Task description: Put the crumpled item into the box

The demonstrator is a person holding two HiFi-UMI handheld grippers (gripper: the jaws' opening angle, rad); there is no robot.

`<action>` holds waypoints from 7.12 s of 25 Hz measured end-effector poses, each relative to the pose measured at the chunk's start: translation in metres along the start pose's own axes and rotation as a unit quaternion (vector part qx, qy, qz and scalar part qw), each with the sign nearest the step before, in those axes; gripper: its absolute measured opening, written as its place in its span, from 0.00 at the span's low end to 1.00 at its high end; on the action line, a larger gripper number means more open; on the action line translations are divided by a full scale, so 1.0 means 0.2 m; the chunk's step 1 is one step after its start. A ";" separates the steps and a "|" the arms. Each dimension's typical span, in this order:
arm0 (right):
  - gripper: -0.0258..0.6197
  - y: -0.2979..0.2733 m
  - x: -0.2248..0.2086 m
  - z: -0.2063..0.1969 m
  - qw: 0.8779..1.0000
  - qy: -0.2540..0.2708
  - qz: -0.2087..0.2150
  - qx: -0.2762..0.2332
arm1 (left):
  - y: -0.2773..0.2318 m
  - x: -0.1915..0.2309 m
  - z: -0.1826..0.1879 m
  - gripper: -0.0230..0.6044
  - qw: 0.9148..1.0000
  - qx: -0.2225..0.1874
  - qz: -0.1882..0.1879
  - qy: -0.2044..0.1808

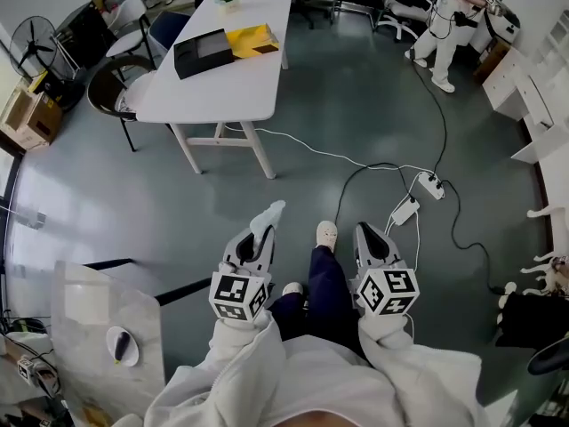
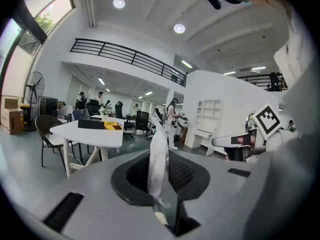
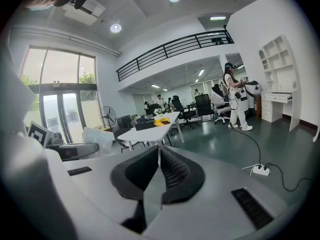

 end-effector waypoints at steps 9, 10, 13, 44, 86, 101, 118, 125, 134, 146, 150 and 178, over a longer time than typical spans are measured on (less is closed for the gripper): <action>0.10 -0.31 -0.14 0.12 0.999 0.007 0.032 0.005 | -0.27 0.11 0.13 0.13 1.000 -0.007 0.025 0.004; 0.10 -0.35 -0.17 0.14 0.999 0.007 0.034 0.006 | -0.31 0.12 0.15 0.13 1.000 -0.010 0.028 0.006; 0.10 -0.47 -0.25 0.20 0.999 0.012 0.040 0.004 | -0.43 0.15 0.20 0.13 0.999 -0.015 0.034 0.007; 0.10 -1.21 -0.88 0.42 0.996 0.019 0.085 0.001 | -1.31 0.20 0.36 0.13 0.997 -0.008 0.070 0.013; 0.10 -2.46 -1.11 0.90 0.997 0.009 0.077 0.017 | -2.46 0.88 1.04 0.13 0.999 -0.008 0.036 0.010; 0.10 -2.84 -1.05 0.99 0.995 0.014 0.092 0.025 | -2.67 1.13 1.14 0.13 0.999 0.002 0.034 0.019; 0.10 -3.10 -1.08 1.04 0.990 0.033 0.127 0.046 | -2.80 1.28 1.21 0.13 0.996 -0.018 0.074 0.041; 0.10 -3.36 -1.11 1.11 0.984 0.041 0.163 0.058 | -2.95 1.42 1.27 0.13 0.993 -0.021 0.106 0.056; 0.10 -3.81 -1.19 1.24 0.971 0.065 0.221 0.062 | -3.21 1.66 1.40 0.13 0.984 -0.034 0.161 0.072; 0.10 -4.29 -1.12 1.31 0.940 0.092 0.316 0.087 | -3.42 2.05 1.24 0.13 0.957 0.089 0.222 0.164; 0.10 -4.36 -1.15 1.34 0.935 0.095 0.332 0.086 | -3.49 2.13 1.15 0.13 0.939 0.157 0.192 0.238; 0.10 -4.40 -0.99 1.36 0.924 0.104 0.361 0.076 | -3.65 2.43 1.03 0.33 0.908 0.311 0.224 0.167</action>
Point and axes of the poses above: the fingertips, and each gripper's own axes: y backward along the fingers, x to its left, z out of its top, the point moved 3 cm from there along y, backward along the fingers, and after that the axes turned 12 degrees about y, right-handed, at the moved point
